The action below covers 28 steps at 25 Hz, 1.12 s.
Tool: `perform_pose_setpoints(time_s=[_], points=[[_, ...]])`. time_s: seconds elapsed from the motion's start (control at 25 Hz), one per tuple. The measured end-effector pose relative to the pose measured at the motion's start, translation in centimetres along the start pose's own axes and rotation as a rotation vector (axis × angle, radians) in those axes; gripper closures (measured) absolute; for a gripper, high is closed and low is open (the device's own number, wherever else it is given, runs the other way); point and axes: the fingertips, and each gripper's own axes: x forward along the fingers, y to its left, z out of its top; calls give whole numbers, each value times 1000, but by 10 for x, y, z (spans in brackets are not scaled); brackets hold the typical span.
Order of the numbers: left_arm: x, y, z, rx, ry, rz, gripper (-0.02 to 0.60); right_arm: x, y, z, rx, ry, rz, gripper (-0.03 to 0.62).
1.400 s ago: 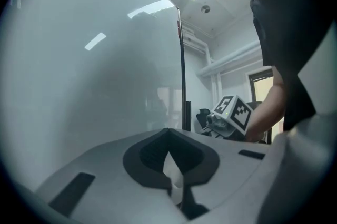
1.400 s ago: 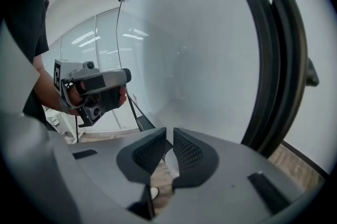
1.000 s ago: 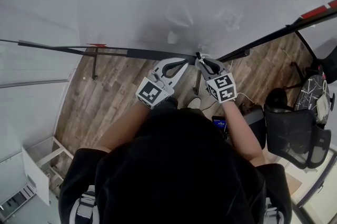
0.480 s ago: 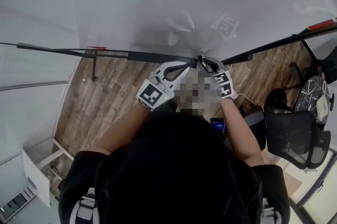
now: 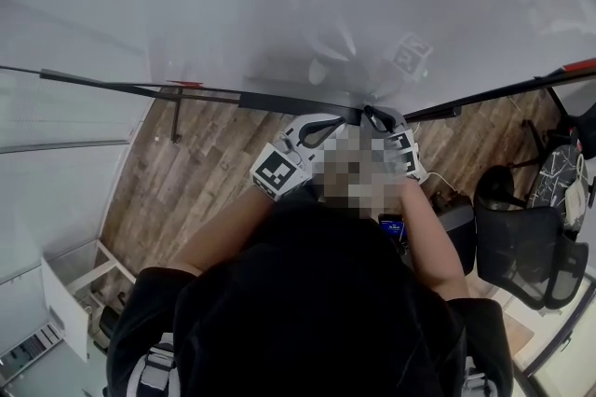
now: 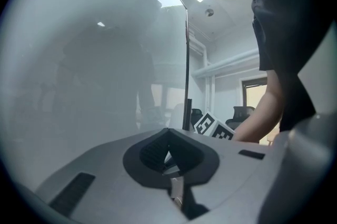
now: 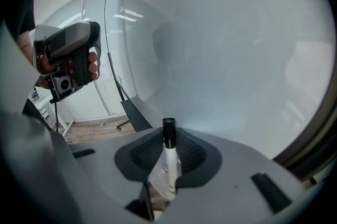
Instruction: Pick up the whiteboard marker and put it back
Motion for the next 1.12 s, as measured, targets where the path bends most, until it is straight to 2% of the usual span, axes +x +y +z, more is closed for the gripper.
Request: perform_pose_setpoints(time_s=[0.44,1.12], points=[[3,-1,4,15,-5,-15,578,-19,0,15,32,-97,-11,531],[10,-20,18,44,-20,-47,578,-87,4,55,27,-263,-42,531]])
